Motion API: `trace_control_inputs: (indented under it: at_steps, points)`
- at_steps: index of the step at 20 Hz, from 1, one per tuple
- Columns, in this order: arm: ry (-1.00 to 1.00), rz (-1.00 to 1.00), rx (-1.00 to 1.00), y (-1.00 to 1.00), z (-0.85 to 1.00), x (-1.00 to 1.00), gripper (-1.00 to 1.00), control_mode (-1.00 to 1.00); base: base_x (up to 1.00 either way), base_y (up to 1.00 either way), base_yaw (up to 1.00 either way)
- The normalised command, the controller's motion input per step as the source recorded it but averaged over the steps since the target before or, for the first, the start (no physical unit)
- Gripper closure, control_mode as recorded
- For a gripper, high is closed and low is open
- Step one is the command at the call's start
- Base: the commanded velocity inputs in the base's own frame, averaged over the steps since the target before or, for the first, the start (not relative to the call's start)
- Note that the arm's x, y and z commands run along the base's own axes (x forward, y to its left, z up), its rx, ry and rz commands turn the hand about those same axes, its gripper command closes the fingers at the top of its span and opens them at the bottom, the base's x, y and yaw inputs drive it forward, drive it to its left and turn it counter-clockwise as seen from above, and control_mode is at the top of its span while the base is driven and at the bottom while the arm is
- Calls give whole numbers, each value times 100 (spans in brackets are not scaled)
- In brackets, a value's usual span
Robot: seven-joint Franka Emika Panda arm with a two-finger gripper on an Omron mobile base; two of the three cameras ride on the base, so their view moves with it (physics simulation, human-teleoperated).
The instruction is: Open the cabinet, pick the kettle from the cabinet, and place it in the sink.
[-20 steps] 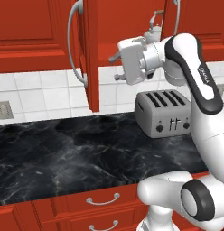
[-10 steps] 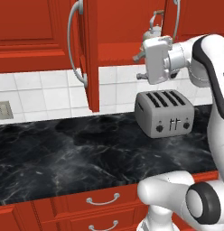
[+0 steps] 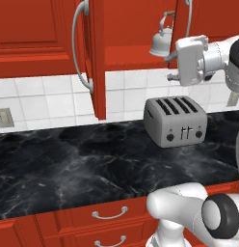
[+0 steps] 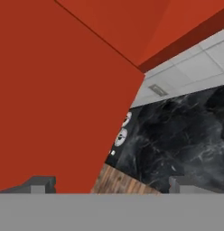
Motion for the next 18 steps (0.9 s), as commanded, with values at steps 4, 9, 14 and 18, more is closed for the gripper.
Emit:
trace_control_inputs:
  at_steps: [4,9,14,18]
  points:
    - [-1,-13,-7,-46,14,-3,-100,-100,0,0,0]
    - [0,-18,-5,-42,11,0,-100,-100,0,0,0]
    - [-6,-5,-10,-28,6,0,-100,-100,0,0,0]
    - [-17,0,-20,-20,1,0,-100,-100,0,0,0]
